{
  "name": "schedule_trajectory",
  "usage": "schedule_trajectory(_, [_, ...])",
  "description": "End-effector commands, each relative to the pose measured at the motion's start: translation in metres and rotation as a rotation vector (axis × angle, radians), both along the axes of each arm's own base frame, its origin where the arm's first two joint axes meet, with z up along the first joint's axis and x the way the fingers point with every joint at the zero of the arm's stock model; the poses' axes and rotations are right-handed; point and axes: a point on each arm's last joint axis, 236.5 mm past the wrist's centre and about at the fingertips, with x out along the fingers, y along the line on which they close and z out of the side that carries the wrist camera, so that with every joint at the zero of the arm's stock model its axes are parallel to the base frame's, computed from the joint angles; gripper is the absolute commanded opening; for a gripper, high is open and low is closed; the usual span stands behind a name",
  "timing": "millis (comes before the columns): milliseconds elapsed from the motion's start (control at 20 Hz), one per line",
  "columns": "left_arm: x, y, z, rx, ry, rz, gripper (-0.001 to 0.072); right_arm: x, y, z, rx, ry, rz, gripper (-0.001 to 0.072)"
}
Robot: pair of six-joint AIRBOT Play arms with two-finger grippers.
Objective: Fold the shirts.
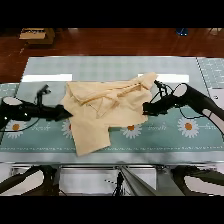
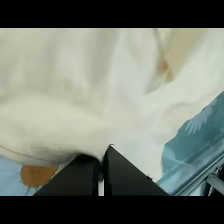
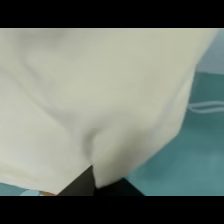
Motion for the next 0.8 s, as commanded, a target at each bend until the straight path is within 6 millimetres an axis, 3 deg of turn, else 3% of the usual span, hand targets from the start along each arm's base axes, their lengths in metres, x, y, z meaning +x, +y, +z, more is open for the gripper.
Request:
schedule_trajectory(0, [0.053,0.003,0.118,0.024,-0.371,0.001,0.0024,0.005,0.003,0.070,0.003,-0.187,0.144,0.0029])
schedule_trajectory(100, [0.063,0.004,0.227,0.075,-0.664,0.000,0.0024,0.023,0.003,0.165,0.007,-0.453,0.146,0.0029])
schedule_trajectory(200, [0.044,0.002,0.347,0.133,-0.969,0.025,0.0024,0.033,-0.001,0.293,0.042,-0.813,0.064,0.0029])
schedule_trajectory(300, [0.004,0.003,0.458,0.170,-1.267,0.111,0.0024,0.010,-0.017,0.427,0.128,-1.153,-0.095,0.0029])
schedule_trajectory(350, [-0.022,0.002,0.504,0.185,-1.402,0.147,0.0024,-0.011,-0.028,0.479,0.169,-1.283,-0.166,0.0029])
schedule_trajectory(400, [-0.053,0.001,0.545,0.197,-1.529,0.179,0.0024,-0.034,-0.039,0.518,0.203,-1.381,-0.224,0.0029])
schedule_trajectory(450, [-0.082,-0.002,0.573,0.211,-1.623,0.199,0.0023,-0.059,-0.050,0.548,0.217,-1.454,-0.261,0.0029])
schedule_trajectory(550, [-0.129,-0.006,0.603,0.213,-1.704,0.238,0.0022,-0.096,-0.061,0.579,0.225,-1.519,-0.290,0.0029])
schedule_trajectory(650, [-0.156,-0.004,0.604,0.239,-1.678,0.274,0.0023,-0.120,-0.061,0.587,0.229,-1.503,-0.272,0.0029])
schedule_trajectory(750, [-0.169,0.000,0.587,0.295,-1.609,0.281,0.0022,-0.130,-0.059,0.574,0.194,-1.436,-0.237,0.0029])
